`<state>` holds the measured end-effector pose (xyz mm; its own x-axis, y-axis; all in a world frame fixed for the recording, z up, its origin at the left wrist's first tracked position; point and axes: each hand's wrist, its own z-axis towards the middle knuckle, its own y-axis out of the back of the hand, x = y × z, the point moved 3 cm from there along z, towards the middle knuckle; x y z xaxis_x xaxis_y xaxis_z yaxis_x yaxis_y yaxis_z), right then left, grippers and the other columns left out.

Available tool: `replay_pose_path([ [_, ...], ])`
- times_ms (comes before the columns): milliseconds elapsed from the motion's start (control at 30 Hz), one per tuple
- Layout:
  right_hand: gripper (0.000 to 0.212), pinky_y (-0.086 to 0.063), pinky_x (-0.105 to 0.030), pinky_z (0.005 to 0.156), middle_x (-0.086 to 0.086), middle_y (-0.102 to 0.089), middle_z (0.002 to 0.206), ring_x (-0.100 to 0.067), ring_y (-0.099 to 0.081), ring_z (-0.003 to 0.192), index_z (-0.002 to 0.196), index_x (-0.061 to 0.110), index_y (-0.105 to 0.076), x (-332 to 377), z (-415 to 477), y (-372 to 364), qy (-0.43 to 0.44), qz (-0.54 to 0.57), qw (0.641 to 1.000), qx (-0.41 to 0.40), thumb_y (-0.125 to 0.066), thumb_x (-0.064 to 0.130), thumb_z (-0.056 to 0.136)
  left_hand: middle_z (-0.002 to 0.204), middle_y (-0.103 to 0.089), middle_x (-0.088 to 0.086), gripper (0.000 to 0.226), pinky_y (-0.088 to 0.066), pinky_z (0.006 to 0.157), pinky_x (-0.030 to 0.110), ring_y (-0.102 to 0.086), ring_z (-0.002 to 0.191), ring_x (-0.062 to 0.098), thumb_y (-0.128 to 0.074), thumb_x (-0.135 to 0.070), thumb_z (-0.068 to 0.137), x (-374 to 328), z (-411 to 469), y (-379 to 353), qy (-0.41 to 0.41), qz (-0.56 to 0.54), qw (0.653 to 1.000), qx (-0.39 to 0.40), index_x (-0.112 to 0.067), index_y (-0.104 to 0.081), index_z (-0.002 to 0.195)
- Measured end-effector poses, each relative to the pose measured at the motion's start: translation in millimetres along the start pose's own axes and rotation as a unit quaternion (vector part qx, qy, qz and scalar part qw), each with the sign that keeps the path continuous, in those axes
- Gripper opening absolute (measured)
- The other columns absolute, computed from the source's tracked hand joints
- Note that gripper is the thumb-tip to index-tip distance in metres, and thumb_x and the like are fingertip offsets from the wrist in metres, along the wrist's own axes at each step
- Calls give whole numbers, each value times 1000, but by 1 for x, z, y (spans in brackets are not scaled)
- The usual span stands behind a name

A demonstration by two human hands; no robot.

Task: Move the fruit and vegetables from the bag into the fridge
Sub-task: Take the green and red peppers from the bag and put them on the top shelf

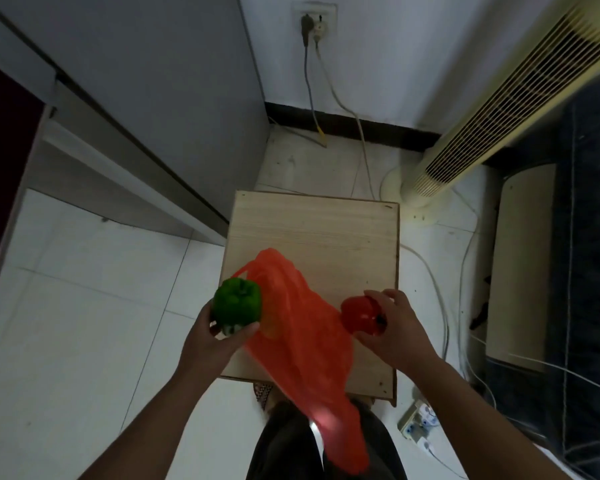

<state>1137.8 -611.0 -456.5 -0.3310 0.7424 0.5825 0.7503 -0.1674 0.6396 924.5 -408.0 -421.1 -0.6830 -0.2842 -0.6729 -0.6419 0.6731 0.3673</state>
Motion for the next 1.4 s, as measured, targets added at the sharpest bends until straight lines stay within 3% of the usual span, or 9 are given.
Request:
replay_pose_path([
  [133, 78, -37, -22, 93, -6, -35, 137, -16, -46, 113, 133, 25, -40, 14, 1, 16, 18, -1, 1000, -20, -80, 34, 67, 126, -53, -1, 105, -48, 88, 33, -54, 114, 19, -83, -61, 40, 14, 5, -18, 29, 5, 998, 49, -28, -44, 132],
  [267, 76, -42, -21, 92, -1, -38, 135, -7, -44, 107, 130, 29, -42, 49, -10, 36, 67, 43, 996, -49, -82, 29, 65, 127, -51, -4, 93, -43, 77, 19, -50, 112, 13, -83, -48, 55, 11, 3, -35, 13, -3, 996, 88, -29, -41, 136],
  [333, 75, -43, -16, 90, 1, -40, 132, -6, -46, 108, 128, 32, -42, 65, -16, 36, 106, 50, 992, -43, -82, 30, 64, 129, -50, -4, 96, -43, 75, 16, -49, 113, 14, -79, -52, 52, 11, 2, -37, 12, -4, 995, 99, -29, -40, 137],
  [467, 74, -41, -5, 82, 5, -37, 133, -5, -46, 109, 130, 32, -43, 81, -15, 27, 121, 46, 991, -29, -81, 32, 66, 132, -50, -2, 103, -46, 87, 29, -50, 118, 19, -76, -59, 46, 13, 4, -36, 19, -5, 995, 103, -30, -39, 137],
  [700, 73, -46, -31, 98, 0, -29, 141, -21, -46, 119, 134, 34, -39, 80, 2, -1, 88, -38, 994, 45, -76, 38, 71, 129, -53, -4, 95, -46, 80, 19, -52, 116, 15, -80, -52, 50, 16, 4, -33, 12, -38, 992, 118, -32, -42, 134],
  [867, 72, -45, -33, 99, -3, -27, 143, -24, -42, 121, 135, 34, -37, 67, 9, -26, 71, -61, 993, 76, -74, 37, 73, 120, -58, -4, 72, -48, 65, 7, -56, 107, 8, -83, -29, 65, 14, -6, -20, -4, -74, 994, 83, -26, -47, 128],
  [1067, 74, -44, -36, 100, -5, -28, 143, -26, -42, 122, 136, 32, -37, 51, 14, -42, 38, -80, 994, 69, -74, 35, 72, 107, -57, -19, 59, -44, 67, 9, -54, 99, -2, -80, -17, 71, 31, -12, 17, -6, -76, 997, 3, -34, -48, 117],
  [1300, 74, -45, -39, 99, -6, -29, 142, -27, -43, 121, 137, 30, -37, 43, 13, -38, 20, -78, 995, 62, -74, 33, 72, 107, -55, -15, 63, -47, 61, 7, -55, 99, 8, -78, -14, 71, 44, -10, 16, 18, -72, 997, 35, -32, -45, 121],
  [1400, 74, -46, -39, 98, -5, -31, 141, -26, -46, 118, 135, 29, -39, 45, 8, -28, 25, -62, 997, 42, -75, 35, 72, 117, -56, -8, 68, -47, 69, 13, -55, 108, 15, -79, -19, 68, 47, -7, 2, 26, -72, 995, 59, -31, -46, 127],
])
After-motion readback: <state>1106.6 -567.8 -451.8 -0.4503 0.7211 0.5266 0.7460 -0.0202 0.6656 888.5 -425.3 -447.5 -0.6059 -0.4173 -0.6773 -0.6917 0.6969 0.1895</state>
